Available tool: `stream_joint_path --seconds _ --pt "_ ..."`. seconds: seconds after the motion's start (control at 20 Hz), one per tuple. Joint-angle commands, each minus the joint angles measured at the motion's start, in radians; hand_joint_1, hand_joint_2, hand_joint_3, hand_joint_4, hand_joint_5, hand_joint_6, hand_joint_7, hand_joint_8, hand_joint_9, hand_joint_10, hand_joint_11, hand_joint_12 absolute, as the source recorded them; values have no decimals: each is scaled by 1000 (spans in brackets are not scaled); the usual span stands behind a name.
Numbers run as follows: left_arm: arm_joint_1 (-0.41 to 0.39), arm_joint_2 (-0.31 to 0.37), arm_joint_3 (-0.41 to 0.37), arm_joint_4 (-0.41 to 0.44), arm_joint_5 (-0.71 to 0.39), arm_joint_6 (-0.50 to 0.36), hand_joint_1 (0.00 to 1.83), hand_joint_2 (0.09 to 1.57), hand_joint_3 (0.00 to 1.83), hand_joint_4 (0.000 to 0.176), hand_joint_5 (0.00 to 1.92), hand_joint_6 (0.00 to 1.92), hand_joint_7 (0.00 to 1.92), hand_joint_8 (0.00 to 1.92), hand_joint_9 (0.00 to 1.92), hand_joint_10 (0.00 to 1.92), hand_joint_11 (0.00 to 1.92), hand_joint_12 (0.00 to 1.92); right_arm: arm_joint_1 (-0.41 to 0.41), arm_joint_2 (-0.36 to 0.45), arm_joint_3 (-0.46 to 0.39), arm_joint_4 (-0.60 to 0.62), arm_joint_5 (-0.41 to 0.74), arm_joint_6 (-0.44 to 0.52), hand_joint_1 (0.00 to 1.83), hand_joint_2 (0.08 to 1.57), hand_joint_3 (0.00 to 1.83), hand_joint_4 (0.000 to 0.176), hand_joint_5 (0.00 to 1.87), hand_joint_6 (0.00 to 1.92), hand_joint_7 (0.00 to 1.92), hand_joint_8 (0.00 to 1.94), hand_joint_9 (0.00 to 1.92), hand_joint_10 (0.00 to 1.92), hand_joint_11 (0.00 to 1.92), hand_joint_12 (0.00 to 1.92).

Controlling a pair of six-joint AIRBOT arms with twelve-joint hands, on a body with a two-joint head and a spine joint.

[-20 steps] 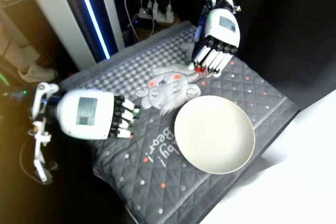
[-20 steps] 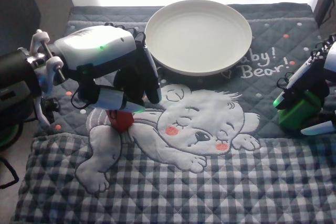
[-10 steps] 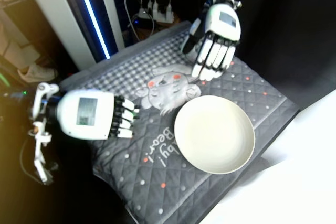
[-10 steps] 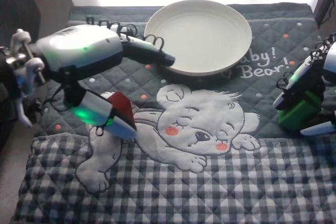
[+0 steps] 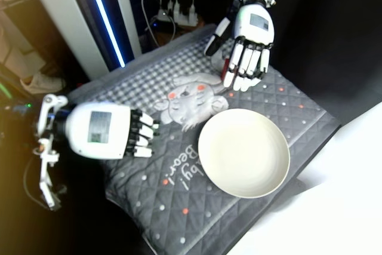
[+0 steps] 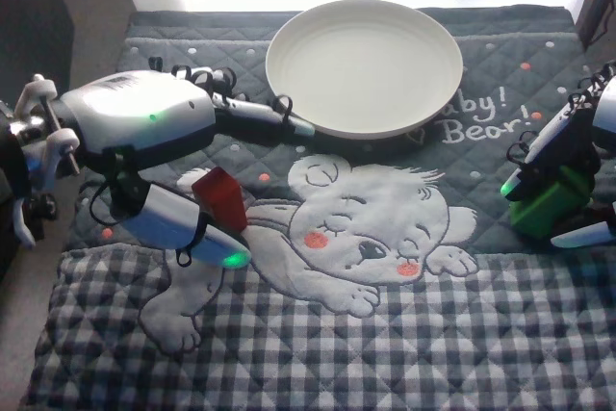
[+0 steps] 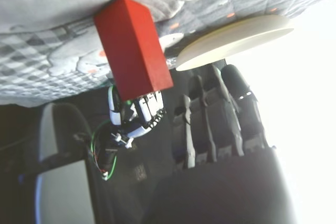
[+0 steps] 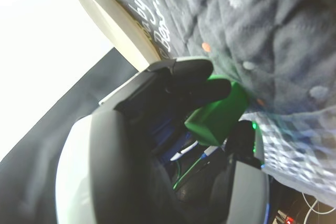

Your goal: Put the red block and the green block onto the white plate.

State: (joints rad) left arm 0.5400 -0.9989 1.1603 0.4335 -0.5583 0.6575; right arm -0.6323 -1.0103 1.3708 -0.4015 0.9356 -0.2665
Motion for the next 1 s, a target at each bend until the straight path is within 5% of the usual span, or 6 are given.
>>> stream_joint_path --seconds 0.0,0.05,0.25,0.4,0.8,0.95 --pt "-10 11 2 -15 -85 0 768 959 8 74 424 2 604 17 602 58 105 1324 7 8 5 30 72 -4 1310 996 1 0 1392 5 1282 711 1256 846 991 1292" --pt "-10 17 1 -8 -75 0 808 1016 6 44 453 3 601 4 589 43 67 1314 7 8 5 30 72 -4 1309 996 0 0 1398 5 1271 731 1261 839 1005 1290" --pt "-10 34 -6 11 -46 0 1016 979 0 67 460 2 564 2 543 13 3 1280 7 8 4 30 72 -4 1309 1003 0 0 1391 2 1249 779 1242 908 1001 1319" --pt "-10 39 -7 12 -40 0 1029 968 0 34 511 6 539 0 528 3 0 1256 7 8 4 31 72 -4 1314 985 0 0 1404 4 1332 602 1300 781 1065 1272" --pt "-24 32 -6 12 -55 0 938 1031 6 6 526 2 651 13 634 38 71 1363 7 8 4 32 71 -4 1314 985 0 0 1406 3 1332 599 1289 821 1062 1332" --pt "-25 29 -6 12 -57 0 1071 1089 0 0 781 23 968 96 850 167 182 1434 7 8 4 33 71 -4 1305 1014 0 0 1380 1 1224 829 1217 986 1013 1410"
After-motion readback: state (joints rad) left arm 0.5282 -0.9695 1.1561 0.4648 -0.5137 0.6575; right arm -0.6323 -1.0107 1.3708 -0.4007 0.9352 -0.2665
